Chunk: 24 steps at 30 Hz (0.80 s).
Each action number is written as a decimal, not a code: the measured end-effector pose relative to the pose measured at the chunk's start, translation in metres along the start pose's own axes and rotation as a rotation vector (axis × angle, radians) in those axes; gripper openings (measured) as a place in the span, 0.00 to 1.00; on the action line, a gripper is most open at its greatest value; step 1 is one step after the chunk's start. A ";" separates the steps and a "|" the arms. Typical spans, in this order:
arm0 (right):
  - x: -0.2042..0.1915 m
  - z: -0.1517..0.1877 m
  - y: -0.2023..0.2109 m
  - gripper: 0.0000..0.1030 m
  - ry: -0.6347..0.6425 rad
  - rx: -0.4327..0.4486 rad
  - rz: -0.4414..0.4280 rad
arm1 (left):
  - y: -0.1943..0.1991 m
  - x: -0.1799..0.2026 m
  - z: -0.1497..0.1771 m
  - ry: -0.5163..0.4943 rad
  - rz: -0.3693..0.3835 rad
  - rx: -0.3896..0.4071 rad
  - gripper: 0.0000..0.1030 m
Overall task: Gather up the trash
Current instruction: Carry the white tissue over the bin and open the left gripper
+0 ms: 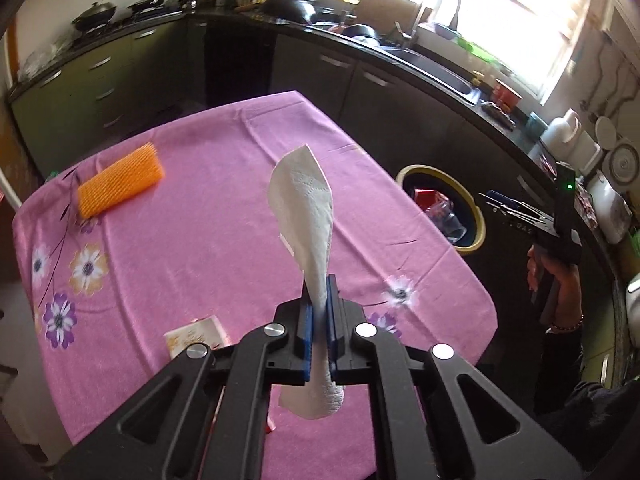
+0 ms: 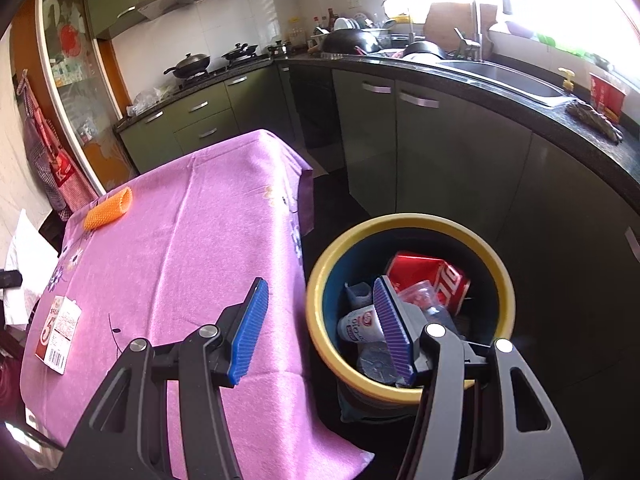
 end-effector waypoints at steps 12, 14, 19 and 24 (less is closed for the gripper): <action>0.099 0.026 0.047 0.55 -0.164 0.054 0.119 | -0.107 0.148 -0.077 -0.300 0.156 -0.068 0.05; 0.113 0.032 0.053 0.56 -0.185 0.056 0.132 | -0.133 0.166 -0.087 -0.320 0.171 -0.091 0.05; 0.142 0.045 0.062 0.56 -0.224 0.054 0.156 | -0.195 0.198 -0.106 -0.354 0.170 -0.149 0.05; 0.164 0.055 0.063 0.56 -0.253 0.043 0.170 | -0.245 0.214 -0.115 -0.372 0.133 -0.188 0.05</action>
Point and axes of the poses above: each gripper's, at about its wrist camera, not at the fingertips, and y roughly against the way its jaws point, x to its right, z to its underside, the point moved 3 cm from there along -y, roughly the way its jaws point, and after that the axes turned 6 degrees about z, right-handed, at the moved point
